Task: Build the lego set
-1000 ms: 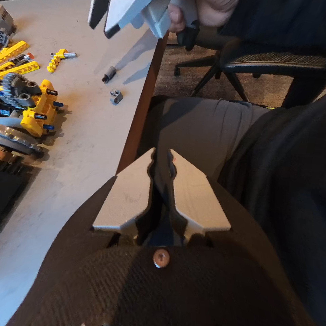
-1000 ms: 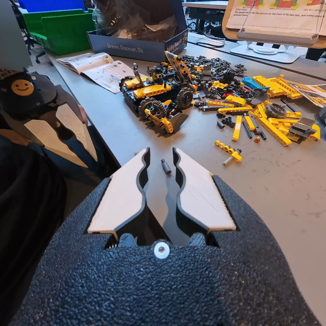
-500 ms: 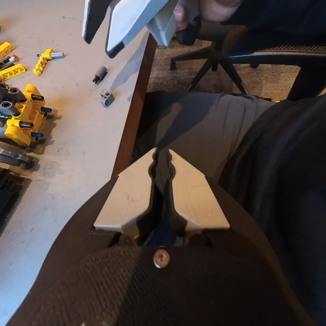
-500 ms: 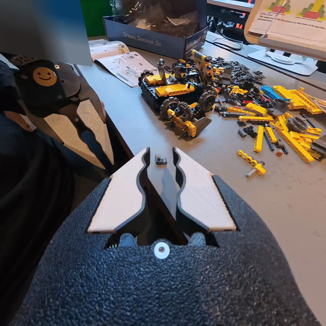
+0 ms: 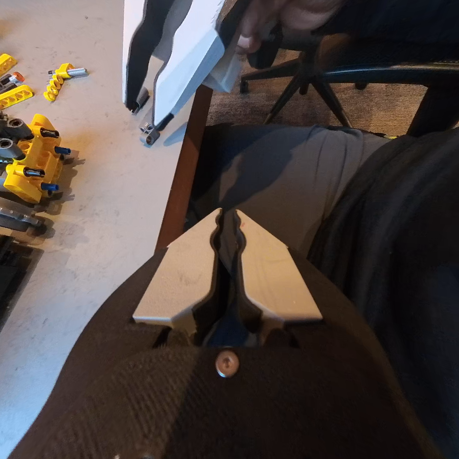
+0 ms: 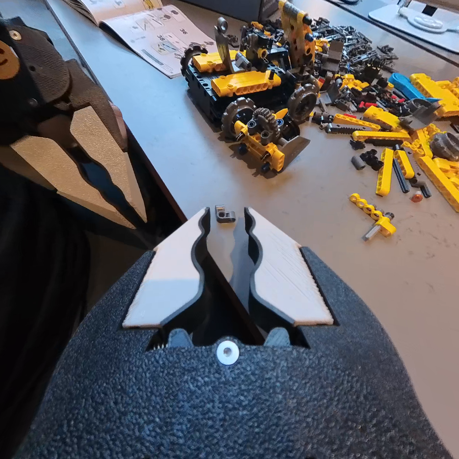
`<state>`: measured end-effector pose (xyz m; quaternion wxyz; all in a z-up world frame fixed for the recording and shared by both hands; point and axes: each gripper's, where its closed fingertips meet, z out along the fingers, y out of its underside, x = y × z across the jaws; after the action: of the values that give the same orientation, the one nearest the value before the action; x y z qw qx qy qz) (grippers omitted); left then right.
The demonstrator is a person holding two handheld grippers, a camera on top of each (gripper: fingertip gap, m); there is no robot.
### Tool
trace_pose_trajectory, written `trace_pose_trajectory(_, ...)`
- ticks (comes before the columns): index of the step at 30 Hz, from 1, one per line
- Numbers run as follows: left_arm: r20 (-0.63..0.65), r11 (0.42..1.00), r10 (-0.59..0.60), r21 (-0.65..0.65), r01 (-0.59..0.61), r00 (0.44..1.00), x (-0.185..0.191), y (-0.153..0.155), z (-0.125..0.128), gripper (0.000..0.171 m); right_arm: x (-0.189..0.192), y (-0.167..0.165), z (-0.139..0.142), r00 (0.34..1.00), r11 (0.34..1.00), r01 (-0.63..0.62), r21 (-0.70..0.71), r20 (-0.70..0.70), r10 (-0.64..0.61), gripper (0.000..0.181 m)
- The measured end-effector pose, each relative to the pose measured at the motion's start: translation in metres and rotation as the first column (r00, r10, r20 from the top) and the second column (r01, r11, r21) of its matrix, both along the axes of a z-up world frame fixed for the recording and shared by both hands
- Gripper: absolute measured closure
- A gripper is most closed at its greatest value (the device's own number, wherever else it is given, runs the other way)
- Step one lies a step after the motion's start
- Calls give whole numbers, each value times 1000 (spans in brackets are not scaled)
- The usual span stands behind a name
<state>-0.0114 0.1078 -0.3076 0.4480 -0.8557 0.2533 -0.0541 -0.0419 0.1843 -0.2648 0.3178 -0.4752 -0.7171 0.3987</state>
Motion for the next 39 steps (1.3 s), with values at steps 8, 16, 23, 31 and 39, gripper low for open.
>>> trace_pose_trajectory(8,4,1000,-3,-16,4,1000,2,1,-4,166,-4,-2,-5,1000,1000,-7,8,29,6,154)
trace_pose_trajectory(16,-19,1000,-8,-23,7,1000,3,1,-8,167,-3,-8,-11,993,992,-89,86,88,81,166)
trace_pose_trajectory(23,54,1000,-5,-11,5,999,4,-1,4,168,-3,-9,-10,994,984,-97,149,72,87,166)
trace_pose_trajectory(31,182,995,73,60,-85,981,-25,9,50,162,1,-30,15,974,931,-207,299,-23,224,166)
trace_pose_trajectory(39,534,1000,29,-13,-26,845,-31,8,77,149,5,-66,41,919,810,-340,478,-12,393,167)
